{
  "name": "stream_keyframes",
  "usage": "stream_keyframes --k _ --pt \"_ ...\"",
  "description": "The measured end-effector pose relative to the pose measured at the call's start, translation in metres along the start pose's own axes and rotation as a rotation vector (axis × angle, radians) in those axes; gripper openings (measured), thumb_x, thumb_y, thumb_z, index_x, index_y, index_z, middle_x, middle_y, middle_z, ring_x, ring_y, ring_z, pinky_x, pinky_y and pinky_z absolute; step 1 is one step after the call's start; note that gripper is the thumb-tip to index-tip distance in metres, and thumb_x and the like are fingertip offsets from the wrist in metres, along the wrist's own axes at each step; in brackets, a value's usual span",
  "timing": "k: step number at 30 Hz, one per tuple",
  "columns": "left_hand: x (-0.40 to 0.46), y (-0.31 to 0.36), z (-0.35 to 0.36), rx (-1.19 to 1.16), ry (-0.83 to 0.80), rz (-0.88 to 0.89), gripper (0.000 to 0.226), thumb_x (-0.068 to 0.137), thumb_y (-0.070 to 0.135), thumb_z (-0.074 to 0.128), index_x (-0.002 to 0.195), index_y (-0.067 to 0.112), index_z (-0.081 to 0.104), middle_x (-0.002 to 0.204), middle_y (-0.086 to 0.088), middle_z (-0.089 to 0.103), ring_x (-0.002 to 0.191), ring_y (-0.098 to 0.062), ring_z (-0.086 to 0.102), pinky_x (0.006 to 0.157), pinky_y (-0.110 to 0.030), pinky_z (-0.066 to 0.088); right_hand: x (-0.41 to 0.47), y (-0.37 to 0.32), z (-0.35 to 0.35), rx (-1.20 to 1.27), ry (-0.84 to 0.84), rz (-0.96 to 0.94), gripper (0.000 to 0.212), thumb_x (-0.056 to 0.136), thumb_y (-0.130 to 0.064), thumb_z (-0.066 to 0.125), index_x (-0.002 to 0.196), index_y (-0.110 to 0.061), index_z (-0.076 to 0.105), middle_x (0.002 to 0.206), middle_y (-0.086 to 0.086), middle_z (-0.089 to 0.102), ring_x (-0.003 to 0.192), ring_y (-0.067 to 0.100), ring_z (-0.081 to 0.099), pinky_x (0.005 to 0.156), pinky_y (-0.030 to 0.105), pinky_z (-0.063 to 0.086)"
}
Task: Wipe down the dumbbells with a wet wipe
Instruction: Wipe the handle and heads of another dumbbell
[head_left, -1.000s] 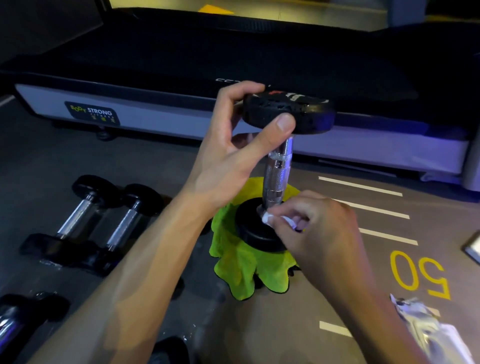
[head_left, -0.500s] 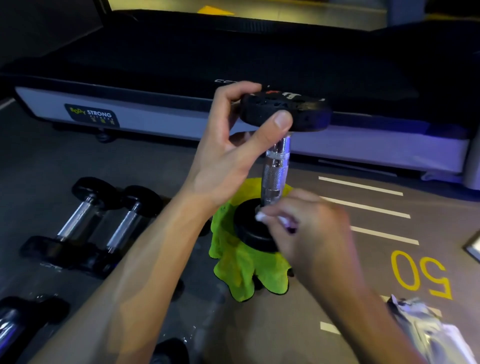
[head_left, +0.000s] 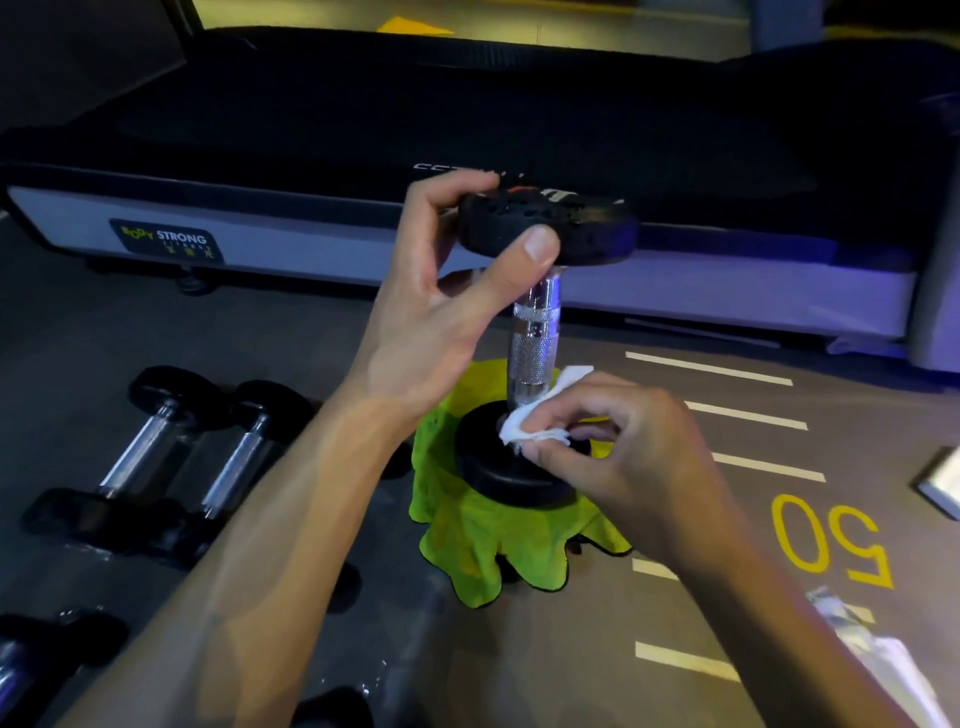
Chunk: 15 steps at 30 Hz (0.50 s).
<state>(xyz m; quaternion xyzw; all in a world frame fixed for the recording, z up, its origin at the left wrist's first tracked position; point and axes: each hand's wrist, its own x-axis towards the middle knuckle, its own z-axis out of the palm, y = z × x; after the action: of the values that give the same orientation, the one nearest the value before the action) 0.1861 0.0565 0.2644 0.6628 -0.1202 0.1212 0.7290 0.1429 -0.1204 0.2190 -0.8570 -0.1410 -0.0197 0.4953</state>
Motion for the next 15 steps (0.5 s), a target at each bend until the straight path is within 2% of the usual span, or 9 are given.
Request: stream_keyframes --k 2,4,8,10,12,14,15 --pt "0.0 0.0 -0.001 -0.011 0.003 -0.011 0.051 0.084 0.045 0.075 0.128 0.03 0.053 0.126 0.003 0.063 0.121 -0.022 0.063 0.085 -0.024 0.055 0.004 -0.006 0.004 -0.042 0.038 -0.062 0.018 0.081 -0.008 0.084 0.081 -0.025 0.081 0.084 -0.013 0.073 0.08 0.012 0.069 0.073 0.03 0.057" --pt "0.0 0.001 -0.002 -0.014 0.012 -0.017 0.05 0.084 0.044 0.075 0.127 0.03 0.054 0.125 0.006 0.065 0.124 -0.025 0.063 0.085 -0.024 0.055 0.01 -0.015 0.01 -0.066 0.134 -0.154 0.016 0.083 -0.008 0.083 0.085 -0.024 0.083 0.085 -0.01 0.073 0.077 0.014 0.067 0.068 0.025 0.053" --pt "-0.002 0.003 -0.003 -0.007 0.015 -0.009 0.052 0.085 0.042 0.076 0.129 0.027 0.053 0.121 0.01 0.065 0.116 -0.016 0.065 0.083 -0.02 0.055 0.014 -0.018 0.019 -0.134 0.336 -0.305 0.013 0.089 -0.006 0.077 0.093 -0.017 0.08 0.096 -0.009 0.071 0.084 0.008 0.065 0.075 0.016 0.049" --pt "-0.003 0.005 -0.002 -0.006 0.016 -0.012 0.052 0.086 0.039 0.078 0.129 0.026 0.052 0.119 0.01 0.064 0.108 -0.008 0.066 0.081 -0.018 0.055 0.005 -0.009 0.026 -0.183 0.271 -0.303 0.018 0.087 -0.002 0.077 0.094 -0.018 0.08 0.099 -0.01 0.072 0.085 0.001 0.063 0.075 0.016 0.048" --pt "-0.003 0.006 -0.002 -0.003 0.021 -0.008 0.053 0.085 0.038 0.079 0.129 0.025 0.052 0.118 0.009 0.063 0.103 -0.004 0.066 0.08 -0.018 0.054 -0.004 -0.002 0.026 -0.228 0.148 -0.236 0.024 0.082 -0.001 0.077 0.09 -0.023 0.081 0.095 -0.015 0.072 0.077 -0.005 0.059 0.072 0.012 0.044" --pt "-0.004 0.007 -0.002 -0.001 0.03 -0.004 0.055 0.082 0.041 0.078 0.128 0.026 0.053 0.118 0.008 0.063 0.107 -0.006 0.065 0.081 -0.018 0.053 0.001 -0.006 0.017 -0.25 0.091 -0.228 0.024 0.082 -0.004 0.078 0.09 -0.026 0.082 0.092 -0.016 0.073 0.074 -0.004 0.058 0.07 0.008 0.041" --pt "-0.004 0.007 -0.002 0.0 0.027 -0.014 0.055 0.083 0.041 0.079 0.128 0.026 0.053 0.119 0.009 0.064 0.11 -0.008 0.065 0.082 -0.019 0.054 0.008 -0.011 0.013 -0.262 0.123 -0.262 0.021 0.085 -0.006 0.078 0.092 -0.025 0.082 0.092 -0.014 0.072 0.075 -0.002 0.059 0.071 0.009 0.043"
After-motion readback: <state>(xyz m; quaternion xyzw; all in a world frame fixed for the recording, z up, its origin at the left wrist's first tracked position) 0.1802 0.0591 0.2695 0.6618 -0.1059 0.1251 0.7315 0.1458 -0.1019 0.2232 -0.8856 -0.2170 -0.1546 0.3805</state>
